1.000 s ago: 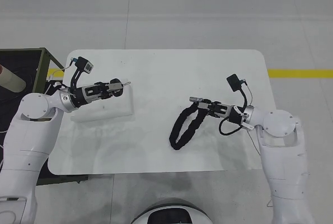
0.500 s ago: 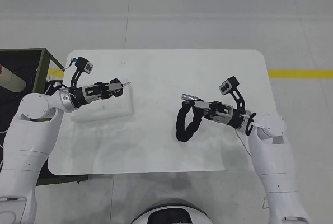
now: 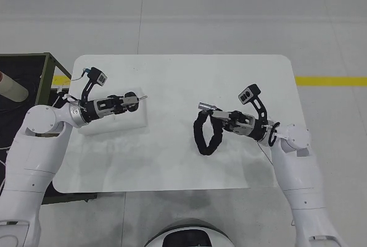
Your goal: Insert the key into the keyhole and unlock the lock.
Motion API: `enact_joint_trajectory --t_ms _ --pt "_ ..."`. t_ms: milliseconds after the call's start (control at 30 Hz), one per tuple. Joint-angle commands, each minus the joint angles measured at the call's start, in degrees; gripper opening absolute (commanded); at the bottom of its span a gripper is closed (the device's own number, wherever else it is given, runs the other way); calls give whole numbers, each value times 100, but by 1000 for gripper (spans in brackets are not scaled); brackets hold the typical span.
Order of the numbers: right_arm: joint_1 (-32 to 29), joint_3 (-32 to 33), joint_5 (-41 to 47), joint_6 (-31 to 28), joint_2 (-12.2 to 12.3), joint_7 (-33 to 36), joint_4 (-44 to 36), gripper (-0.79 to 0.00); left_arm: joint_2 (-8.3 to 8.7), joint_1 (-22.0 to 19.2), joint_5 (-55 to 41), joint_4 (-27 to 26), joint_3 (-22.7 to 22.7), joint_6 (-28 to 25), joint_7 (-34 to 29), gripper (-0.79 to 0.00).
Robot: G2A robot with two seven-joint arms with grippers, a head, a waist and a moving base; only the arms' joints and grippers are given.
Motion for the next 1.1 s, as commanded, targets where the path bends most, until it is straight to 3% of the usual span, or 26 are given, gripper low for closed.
enact_joint_trajectory --t_ms 0,100,233,300,567,667,767,1067 --pt "-125 -62 -197 83 26 39 -307 -785 11 -258 -12 -13 82 530 -968 -785" --pt "-107 -226 -526 21 55 107 -480 -785 -28 -620 -49 207 276 552 -1645 -785" --pt "-66 -419 -629 -92 60 24 -599 -785 -65 -897 -257 140 866 568 -1706 -785" --pt "-66 -419 -629 -92 60 24 -599 -785 -51 -971 -290 235 949 497 -1706 -785" --pt "-66 -419 -629 -92 60 24 -599 -785 -51 -971 -290 235 949 497 -1706 -785" --pt "-505 -480 -733 -183 71 -163 -989 -785 -41 -531 -383 -127 803 314 -1363 -785" --pt "-617 -559 -616 -190 69 -331 -1253 -785 -42 -359 -605 -229 638 123 -1401 -785" --pt "-494 -882 -981 -97 82 -464 -1429 -785 -156 -480 -709 14 735 -110 -1691 -785"
